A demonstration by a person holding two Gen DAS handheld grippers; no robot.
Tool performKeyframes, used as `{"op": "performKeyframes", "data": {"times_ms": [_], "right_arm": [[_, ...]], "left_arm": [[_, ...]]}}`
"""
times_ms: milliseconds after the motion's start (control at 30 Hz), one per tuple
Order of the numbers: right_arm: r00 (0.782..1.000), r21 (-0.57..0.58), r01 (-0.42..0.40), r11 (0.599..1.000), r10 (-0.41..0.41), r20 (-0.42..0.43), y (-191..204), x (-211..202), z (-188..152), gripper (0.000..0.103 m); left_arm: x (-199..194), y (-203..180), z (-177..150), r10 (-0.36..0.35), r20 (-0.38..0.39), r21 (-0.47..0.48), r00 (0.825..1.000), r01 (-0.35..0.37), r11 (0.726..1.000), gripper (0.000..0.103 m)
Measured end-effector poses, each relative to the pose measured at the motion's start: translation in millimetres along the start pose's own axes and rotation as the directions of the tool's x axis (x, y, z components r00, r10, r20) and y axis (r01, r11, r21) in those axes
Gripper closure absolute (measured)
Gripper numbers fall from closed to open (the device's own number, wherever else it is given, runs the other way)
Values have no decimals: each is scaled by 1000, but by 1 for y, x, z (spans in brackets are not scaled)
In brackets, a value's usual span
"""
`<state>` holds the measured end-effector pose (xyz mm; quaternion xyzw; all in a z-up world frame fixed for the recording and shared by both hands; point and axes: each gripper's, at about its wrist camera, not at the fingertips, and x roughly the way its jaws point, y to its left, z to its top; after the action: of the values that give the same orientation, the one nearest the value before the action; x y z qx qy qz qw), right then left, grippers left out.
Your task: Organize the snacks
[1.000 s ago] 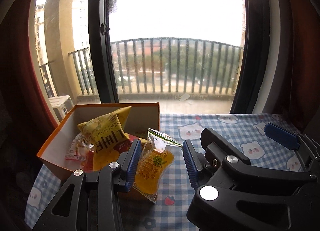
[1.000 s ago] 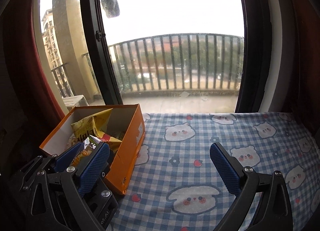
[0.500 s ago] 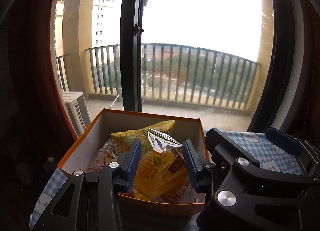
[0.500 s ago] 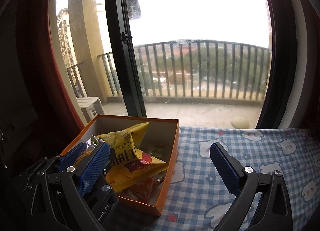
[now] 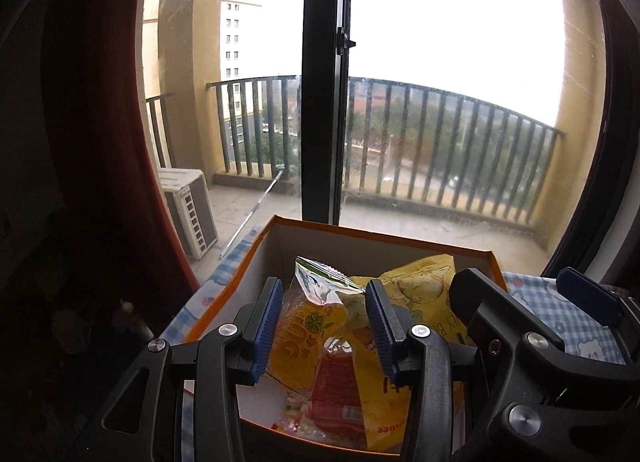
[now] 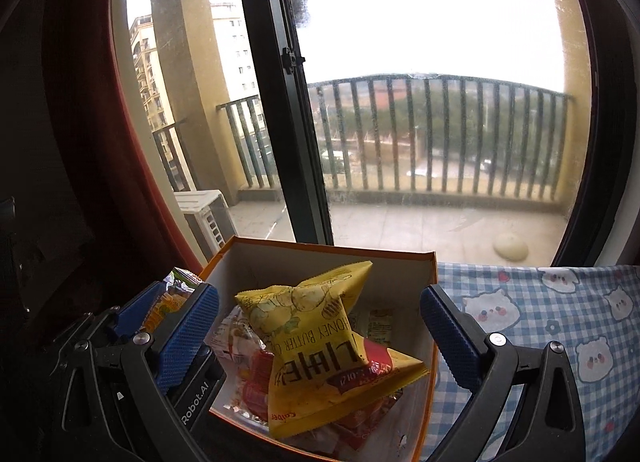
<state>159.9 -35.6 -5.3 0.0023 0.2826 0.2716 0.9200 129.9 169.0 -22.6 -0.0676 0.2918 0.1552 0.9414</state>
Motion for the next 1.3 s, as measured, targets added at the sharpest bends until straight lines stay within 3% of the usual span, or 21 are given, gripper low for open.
{"op": "performKeyframes", "data": {"times_ms": [133,233,300,333,533,767,1033,1300], "right_arm": [[999,-13,1,1000,-1,-52,4,23,-11,1],[996,-11,-11,1000,10,-93,5,37,-20,1],[993,-11,-11,1000,9,-117,6,43,-27,1],[992,-11,-9,1000,8,-126,5,46,-30,1],[986,8,-7,1000,9,-166,1,46,-45,1],[989,-6,18,1000,-18,-146,-6,15,-55,1],[995,-11,63,998,-63,-81,-29,-44,-60,1],[992,-5,130,992,-130,3,-64,-115,-72,1]], "left_arm": [[22,7,-10,34,-38,1,999,-34,999,59],[35,12,-19,38,-71,-5,997,-38,999,52],[40,11,-24,30,-95,8,995,-29,1000,23],[40,11,-27,28,-98,16,995,-26,1000,19],[31,7,-39,18,-134,28,991,-15,1000,17],[-3,-6,-50,-20,-134,51,991,27,998,16],[-50,-35,-58,-80,-77,82,994,86,993,14],[-101,-77,-70,-137,-9,123,991,137,983,1]]}}
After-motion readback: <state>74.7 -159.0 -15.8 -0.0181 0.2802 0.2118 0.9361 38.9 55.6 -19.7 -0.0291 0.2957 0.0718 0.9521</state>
